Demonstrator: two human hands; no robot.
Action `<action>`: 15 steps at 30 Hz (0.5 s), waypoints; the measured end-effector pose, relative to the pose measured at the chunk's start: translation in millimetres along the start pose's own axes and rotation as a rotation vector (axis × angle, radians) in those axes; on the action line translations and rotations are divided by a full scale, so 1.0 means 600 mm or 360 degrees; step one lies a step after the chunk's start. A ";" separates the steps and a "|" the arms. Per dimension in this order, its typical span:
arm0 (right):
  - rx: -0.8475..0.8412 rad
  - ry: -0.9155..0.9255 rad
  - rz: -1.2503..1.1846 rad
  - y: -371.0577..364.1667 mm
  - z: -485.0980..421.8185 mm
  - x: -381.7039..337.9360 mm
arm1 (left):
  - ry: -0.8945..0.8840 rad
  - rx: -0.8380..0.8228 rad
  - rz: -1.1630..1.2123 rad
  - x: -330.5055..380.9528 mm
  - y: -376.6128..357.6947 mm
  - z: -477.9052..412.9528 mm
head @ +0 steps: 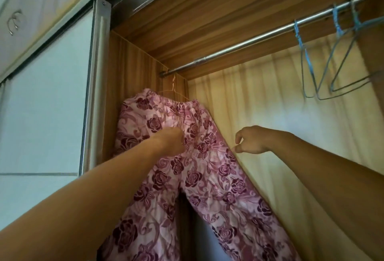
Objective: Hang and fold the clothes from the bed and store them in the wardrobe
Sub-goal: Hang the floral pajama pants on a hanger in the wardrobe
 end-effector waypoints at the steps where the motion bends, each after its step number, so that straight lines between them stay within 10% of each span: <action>1: -0.0041 -0.0025 0.0024 -0.009 0.022 0.004 | -0.0025 -0.0093 -0.0024 0.010 -0.026 0.012; 15: -0.0490 -0.0538 0.0035 -0.202 0.367 0.076 | -0.0490 -0.0796 0.0279 0.223 -0.313 0.218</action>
Point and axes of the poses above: each hand's wrist, its own z-axis away from the middle knuckle, its own y-axis out of the back of the hand, x = y × z, the point moved 2 cm from there along -z, towards the middle knuckle, and after that the axes turned 14 degrees about y, right-handed, at the moved point
